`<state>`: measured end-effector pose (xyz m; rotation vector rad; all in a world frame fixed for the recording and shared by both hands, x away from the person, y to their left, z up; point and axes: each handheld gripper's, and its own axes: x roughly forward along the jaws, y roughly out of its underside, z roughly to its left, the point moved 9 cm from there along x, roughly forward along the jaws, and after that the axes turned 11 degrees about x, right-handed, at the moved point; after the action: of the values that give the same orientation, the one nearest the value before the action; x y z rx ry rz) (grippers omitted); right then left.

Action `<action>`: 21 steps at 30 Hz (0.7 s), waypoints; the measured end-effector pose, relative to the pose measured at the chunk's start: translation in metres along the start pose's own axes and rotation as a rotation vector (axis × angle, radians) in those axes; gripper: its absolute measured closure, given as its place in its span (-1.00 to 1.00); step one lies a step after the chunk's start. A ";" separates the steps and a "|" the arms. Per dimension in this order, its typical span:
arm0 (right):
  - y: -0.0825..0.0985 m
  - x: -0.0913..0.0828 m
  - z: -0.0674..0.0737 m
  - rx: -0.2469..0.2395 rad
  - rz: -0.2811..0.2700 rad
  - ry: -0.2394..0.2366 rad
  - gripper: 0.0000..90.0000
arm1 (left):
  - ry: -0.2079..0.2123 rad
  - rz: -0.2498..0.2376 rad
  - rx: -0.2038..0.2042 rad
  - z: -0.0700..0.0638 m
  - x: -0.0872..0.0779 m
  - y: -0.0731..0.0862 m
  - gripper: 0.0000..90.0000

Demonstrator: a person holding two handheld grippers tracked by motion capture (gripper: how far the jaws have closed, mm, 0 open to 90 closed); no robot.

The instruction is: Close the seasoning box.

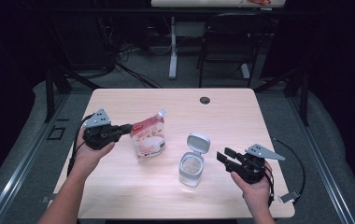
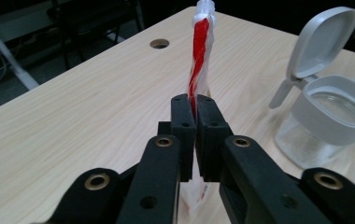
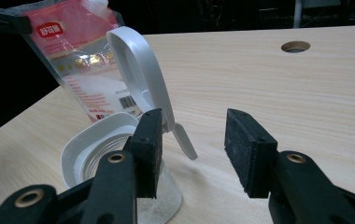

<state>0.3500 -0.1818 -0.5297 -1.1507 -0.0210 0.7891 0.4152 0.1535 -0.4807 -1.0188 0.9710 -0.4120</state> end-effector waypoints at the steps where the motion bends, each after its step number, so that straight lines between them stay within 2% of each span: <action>1: 0.000 0.000 -0.001 0.002 0.003 0.005 0.26 | 0.006 0.002 -0.005 -0.002 0.002 0.000 0.82; 6: 0.003 0.001 -0.002 0.016 0.005 0.000 0.26 | 0.016 0.028 -0.005 -0.006 0.015 0.001 0.64; 12: 0.007 0.004 -0.004 0.025 0.017 0.000 0.26 | 0.022 0.035 -0.020 -0.005 0.028 0.002 0.65; 17: 0.010 0.006 -0.004 0.027 0.028 0.000 0.25 | 0.024 0.026 -0.019 -0.005 0.033 0.001 0.85; 21: 0.011 0.006 -0.006 0.032 0.027 0.002 0.25 | 0.032 0.029 0.003 -0.008 0.033 0.000 0.96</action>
<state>0.3512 -0.1811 -0.5435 -1.1236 0.0087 0.8095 0.4265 0.1269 -0.4978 -0.9968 1.0128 -0.4070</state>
